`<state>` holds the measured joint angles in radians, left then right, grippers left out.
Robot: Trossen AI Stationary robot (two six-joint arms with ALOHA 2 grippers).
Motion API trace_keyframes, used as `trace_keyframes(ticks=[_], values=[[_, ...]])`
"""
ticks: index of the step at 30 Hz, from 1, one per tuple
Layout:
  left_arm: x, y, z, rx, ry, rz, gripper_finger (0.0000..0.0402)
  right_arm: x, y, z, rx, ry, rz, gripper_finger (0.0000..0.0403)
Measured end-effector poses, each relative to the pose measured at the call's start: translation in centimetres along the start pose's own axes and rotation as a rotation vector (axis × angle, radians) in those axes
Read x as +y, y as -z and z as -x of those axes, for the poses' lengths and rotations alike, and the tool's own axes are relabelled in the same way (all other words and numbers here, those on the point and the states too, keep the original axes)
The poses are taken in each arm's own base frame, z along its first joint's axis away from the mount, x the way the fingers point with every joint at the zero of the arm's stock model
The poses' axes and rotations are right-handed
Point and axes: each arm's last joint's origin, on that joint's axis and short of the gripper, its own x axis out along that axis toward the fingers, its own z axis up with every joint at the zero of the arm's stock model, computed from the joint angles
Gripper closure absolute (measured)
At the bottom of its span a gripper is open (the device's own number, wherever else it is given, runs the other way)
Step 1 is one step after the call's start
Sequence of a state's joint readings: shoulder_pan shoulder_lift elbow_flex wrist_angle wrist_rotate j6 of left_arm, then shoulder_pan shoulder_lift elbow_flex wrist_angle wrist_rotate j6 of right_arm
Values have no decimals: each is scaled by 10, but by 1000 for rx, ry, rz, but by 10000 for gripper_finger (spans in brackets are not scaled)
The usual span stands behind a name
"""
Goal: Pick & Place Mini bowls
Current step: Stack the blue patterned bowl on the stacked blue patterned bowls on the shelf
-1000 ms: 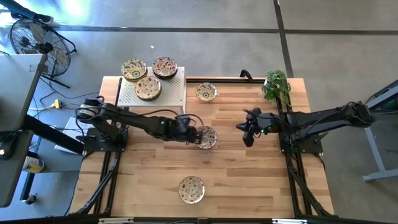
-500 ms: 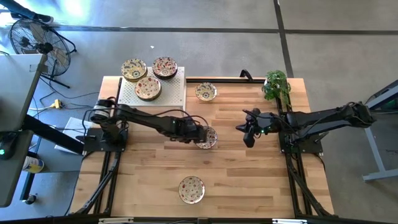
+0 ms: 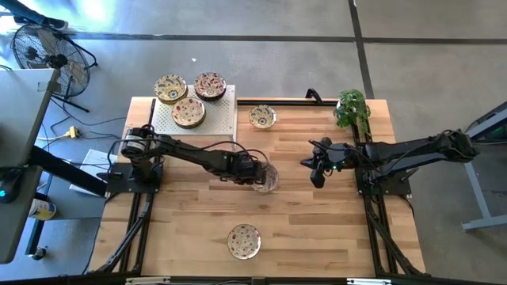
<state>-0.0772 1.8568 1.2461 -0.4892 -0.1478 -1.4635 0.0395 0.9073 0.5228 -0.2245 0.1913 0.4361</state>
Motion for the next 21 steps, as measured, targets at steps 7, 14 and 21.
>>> trace_keyframes(ticks=[7, 14, 21], values=[[1, -3, 0, -11, -8, 5, 390, 0, 0, 0, 0, 0, 11, 402], [-23, -14, 30, -5, 46, -68, 395, 0, 0, 0, -1, 0, 11, 402], [-57, -48, 101, -14, 49, -224, 396, 0, -1, 0, -8, 6, 18, 402]])
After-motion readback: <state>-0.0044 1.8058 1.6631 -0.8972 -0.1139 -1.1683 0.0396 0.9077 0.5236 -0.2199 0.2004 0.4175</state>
